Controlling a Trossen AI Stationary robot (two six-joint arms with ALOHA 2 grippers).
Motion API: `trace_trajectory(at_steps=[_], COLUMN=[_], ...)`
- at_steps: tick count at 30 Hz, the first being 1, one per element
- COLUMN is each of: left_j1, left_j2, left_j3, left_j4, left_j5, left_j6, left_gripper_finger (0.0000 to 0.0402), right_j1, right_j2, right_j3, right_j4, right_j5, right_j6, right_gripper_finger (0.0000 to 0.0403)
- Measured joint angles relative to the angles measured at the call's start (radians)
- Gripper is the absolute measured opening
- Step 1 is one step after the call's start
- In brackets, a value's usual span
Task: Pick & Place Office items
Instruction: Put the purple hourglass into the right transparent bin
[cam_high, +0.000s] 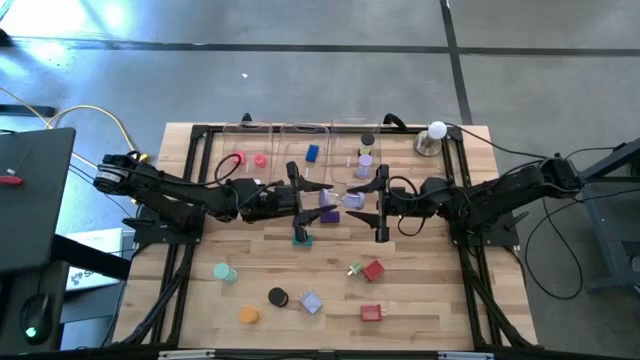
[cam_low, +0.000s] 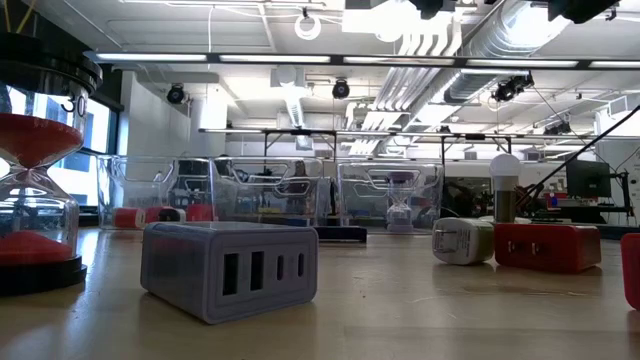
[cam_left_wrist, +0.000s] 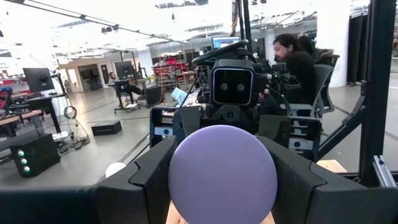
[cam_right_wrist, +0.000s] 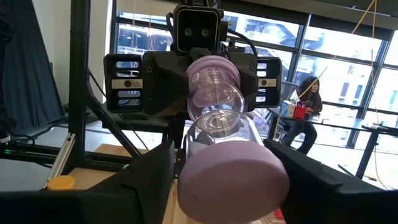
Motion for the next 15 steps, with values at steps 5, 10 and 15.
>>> trace_trajectory(at_steps=[5, 10, 15], left_j1=[-0.001, -0.001, -0.001], left_j2=[0.0, 0.0, 0.0], left_j3=[0.0, 0.0, 0.0], left_j4=[-0.004, -0.008, -0.011], left_j5=[0.004, 0.003, 0.006], left_j6=[-0.002, -0.002, -0.001], left_gripper_finger=[0.0191, 0.0191, 0.0199], right_j1=[0.0, 0.0, 0.0], right_j2=[0.0, 0.0, 0.0], right_j3=[0.0, 0.0, 0.0], right_j4=[0.001, 0.0, -0.001], right_j5=[0.003, 0.003, -0.001], right_j6=[0.0, 0.0, 0.001], right_gripper_finger=[0.0181, 0.0181, 0.02])
